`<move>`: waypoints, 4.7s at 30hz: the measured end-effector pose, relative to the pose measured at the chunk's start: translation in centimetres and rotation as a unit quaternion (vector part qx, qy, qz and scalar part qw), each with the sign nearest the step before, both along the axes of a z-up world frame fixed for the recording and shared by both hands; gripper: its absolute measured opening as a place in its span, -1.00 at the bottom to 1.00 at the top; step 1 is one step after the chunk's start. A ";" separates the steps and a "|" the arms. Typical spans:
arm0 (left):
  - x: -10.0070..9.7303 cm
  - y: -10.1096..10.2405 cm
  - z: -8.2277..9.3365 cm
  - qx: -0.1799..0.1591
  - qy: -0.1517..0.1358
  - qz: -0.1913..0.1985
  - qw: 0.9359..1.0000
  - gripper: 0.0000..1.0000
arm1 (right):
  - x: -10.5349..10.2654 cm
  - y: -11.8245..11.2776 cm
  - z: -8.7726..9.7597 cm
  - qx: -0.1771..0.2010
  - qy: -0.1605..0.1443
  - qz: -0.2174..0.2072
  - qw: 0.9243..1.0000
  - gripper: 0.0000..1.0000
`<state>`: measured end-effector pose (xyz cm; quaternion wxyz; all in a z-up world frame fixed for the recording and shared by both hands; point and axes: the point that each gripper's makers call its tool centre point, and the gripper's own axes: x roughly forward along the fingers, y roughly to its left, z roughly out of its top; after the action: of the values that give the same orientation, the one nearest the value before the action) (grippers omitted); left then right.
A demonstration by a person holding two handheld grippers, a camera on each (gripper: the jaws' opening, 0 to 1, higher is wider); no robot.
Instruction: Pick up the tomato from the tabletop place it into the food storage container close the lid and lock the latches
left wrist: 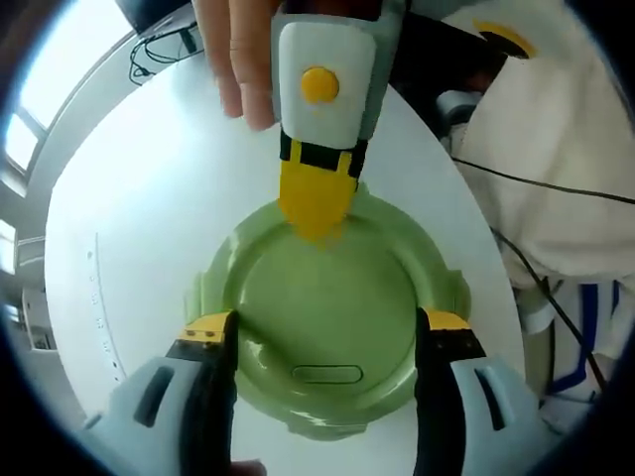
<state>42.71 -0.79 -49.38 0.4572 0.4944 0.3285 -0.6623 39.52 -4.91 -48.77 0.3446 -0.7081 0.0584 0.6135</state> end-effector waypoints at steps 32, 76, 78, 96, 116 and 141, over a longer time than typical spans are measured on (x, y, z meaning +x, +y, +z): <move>0.0 0.0 -0.1 -0.005 0.000 0.002 1.000 0.32 | 0.1 0.3 -1.0 -0.063 0.071 0.071 0.993 -0.37; 0.2 -0.1 -0.1 -0.014 0.003 0.000 1.000 0.31 | 0.4 0.4 -1.0 -0.026 0.047 0.048 0.997 -0.43; 0.3 0.0 0.0 -0.015 0.003 -0.001 1.000 0.31 | 0.4 0.4 -1.0 -0.025 0.047 0.045 0.998 -0.43; 0.2 0.0 0.0 -0.011 0.002 -0.001 1.000 0.31 | 0.7 0.2 -1.0 -0.019 0.034 0.029 0.999 -0.38; 0.2 0.1 0.1 -0.012 0.000 -0.001 1.000 0.30 | 1.0 -0.8 2.2 0.035 0.024 -0.028 0.999 -0.38; 0.2 0.0 0.1 -0.022 0.004 -0.003 1.000 0.30 | 3.9 -0.6 7.1 0.185 0.128 -0.202 0.953 -0.38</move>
<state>42.90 -0.74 -49.28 0.4648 0.4828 0.3139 -0.6726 43.37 -5.53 -41.70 0.5760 -0.5211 0.1299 0.6163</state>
